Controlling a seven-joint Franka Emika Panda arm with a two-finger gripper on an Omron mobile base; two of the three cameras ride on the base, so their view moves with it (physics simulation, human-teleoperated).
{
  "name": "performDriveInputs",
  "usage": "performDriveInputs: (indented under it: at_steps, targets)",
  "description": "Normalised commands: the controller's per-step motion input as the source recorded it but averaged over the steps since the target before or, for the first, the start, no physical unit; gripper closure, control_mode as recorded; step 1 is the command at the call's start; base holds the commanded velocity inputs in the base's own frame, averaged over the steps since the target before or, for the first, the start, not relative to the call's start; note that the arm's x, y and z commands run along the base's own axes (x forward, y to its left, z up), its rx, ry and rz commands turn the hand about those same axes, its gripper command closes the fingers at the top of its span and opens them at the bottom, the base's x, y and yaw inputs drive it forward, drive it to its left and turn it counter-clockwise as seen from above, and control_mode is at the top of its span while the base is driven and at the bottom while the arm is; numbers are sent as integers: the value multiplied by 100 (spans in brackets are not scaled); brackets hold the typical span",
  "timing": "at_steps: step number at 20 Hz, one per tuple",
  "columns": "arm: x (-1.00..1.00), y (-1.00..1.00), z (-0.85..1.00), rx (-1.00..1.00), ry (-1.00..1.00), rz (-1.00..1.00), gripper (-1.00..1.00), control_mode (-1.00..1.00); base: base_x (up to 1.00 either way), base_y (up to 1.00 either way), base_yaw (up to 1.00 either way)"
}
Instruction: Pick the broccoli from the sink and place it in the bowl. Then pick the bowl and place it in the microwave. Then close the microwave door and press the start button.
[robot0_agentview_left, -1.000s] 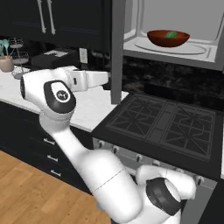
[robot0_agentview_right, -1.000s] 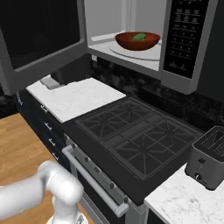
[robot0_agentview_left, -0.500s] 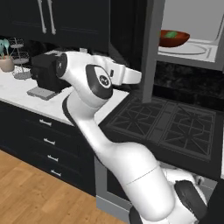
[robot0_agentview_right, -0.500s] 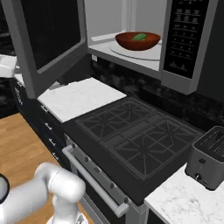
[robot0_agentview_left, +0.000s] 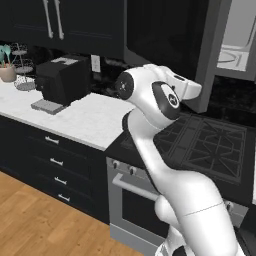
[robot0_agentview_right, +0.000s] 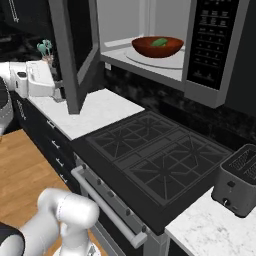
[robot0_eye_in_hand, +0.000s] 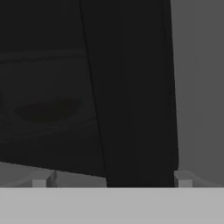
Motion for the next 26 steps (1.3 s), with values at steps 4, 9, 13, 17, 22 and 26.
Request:
performDriveInputs:
  at_steps: [4,9,13,17,22,26]
  targets:
    - [47,-87,2,-9,-2,-9,-100,-100,0,0,0]
    - [66,-65,12,-4,0,-11,-100,-100,0,0,0]
    - [89,-49,4,0,0,-10,-100,-100,0,0,0]
    - [100,-36,0,0,3,-11,-100,-100,0,0,0]
    - [99,-5,0,-2,1,-15,-100,-100,0,0,0]
    - [97,-1,0,-5,0,-15,-100,-100,0,0,0]
